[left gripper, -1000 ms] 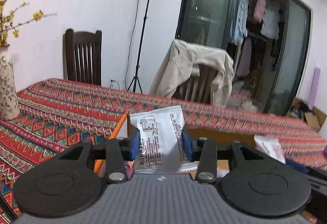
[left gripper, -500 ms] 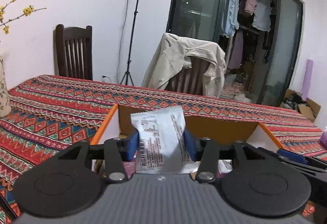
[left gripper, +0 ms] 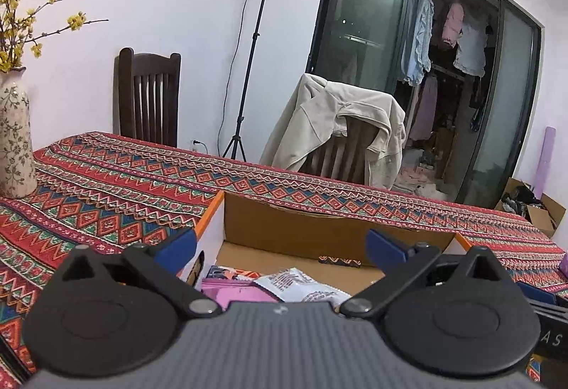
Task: Organize snacks
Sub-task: 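Open both tools to drop the white packets into the box, then move both tools back over the snack pile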
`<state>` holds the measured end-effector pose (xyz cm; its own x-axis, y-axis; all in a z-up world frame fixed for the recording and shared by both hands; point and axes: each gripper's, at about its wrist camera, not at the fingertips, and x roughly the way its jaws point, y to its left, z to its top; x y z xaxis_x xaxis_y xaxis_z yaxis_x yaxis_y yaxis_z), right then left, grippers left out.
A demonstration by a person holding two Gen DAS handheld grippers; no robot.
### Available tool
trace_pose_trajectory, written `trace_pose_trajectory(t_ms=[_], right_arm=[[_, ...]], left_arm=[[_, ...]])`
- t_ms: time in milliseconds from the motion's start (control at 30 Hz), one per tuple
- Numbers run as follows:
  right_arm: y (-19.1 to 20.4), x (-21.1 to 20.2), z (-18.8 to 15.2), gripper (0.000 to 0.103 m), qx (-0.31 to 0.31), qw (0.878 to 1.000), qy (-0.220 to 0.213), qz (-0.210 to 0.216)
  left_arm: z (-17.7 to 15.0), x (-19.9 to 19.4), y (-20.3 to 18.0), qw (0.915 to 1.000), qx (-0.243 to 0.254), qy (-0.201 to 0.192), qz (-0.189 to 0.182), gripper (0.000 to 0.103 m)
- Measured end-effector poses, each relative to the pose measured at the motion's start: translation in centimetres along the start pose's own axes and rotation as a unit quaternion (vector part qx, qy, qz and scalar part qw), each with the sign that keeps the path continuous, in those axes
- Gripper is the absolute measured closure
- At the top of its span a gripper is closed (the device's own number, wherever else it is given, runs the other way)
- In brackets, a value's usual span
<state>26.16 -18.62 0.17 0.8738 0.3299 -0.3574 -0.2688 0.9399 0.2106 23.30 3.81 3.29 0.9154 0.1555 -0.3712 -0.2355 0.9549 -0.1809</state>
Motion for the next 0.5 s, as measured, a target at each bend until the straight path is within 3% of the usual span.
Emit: trace_pose_trajectory(t_ms=[233, 500], right_arm=[[0.9, -2.9, 1.5, 0.000, -0.012, 1.000, -0.002, -0.027], [0.5, -8.6, 1.5, 0.000, -0.038, 0.999, -0.006, -0.008]], left_arm=[[2.0, -3.7, 0.0, 0.9999, -0.009, 0.004, -0.005, 0.000], [1.4, -8.5, 0.6, 0.9997, 0.016, 0.005, -0.019, 0.000]])
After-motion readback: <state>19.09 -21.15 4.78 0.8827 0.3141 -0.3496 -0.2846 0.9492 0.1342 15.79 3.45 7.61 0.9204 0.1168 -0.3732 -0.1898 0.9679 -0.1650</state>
